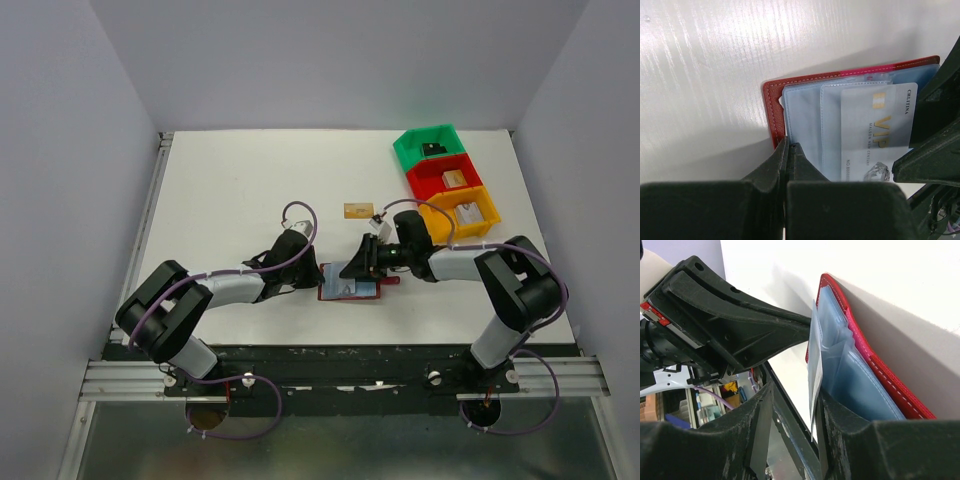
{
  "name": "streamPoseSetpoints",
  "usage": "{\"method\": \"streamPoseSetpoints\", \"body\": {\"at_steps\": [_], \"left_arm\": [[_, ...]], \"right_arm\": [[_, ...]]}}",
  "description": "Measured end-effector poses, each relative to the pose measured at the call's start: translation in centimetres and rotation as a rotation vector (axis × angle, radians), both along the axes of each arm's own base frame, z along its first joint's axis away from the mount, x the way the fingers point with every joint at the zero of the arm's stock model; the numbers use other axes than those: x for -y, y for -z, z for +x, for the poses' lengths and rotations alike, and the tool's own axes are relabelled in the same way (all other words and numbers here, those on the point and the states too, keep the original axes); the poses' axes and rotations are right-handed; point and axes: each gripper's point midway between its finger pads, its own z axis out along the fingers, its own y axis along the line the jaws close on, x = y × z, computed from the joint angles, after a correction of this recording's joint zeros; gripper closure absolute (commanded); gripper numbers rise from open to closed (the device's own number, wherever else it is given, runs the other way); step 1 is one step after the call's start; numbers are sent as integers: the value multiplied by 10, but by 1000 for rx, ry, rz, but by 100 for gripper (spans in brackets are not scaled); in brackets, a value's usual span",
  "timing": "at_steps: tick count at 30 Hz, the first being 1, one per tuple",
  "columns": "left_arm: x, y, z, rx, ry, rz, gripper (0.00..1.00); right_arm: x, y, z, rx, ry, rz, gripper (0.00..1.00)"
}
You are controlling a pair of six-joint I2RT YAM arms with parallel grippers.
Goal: Take the credit cards out of the card holder
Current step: Remove the credit card from the card holder.
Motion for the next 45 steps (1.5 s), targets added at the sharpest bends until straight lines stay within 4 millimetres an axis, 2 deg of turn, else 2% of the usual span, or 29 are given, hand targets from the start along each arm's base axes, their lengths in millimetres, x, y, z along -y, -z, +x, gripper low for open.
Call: {"method": "streamPoseSetpoints", "body": {"at_steps": [5,21,28,35,39,45], "left_arm": [[0,0,0,-1,-1,-1,100],[-4,0,-1,7,-15,4,100],[-5,0,-1,7,-17,5,100],[-6,0,-2,9,-22,6,100],[-9,0,-2,11,-29,9,100],[-11,0,-3,14,-38,15,100]], "right_arm": [[2,2,-1,2,3,-13,63],[17,15,3,-4,48,-74,71],[19,19,3,-1,55,-87,83],[22,22,3,-6,66,-97,90],[27,21,2,-11,78,-107,100],[34,21,1,-7,90,-138,100]]}}
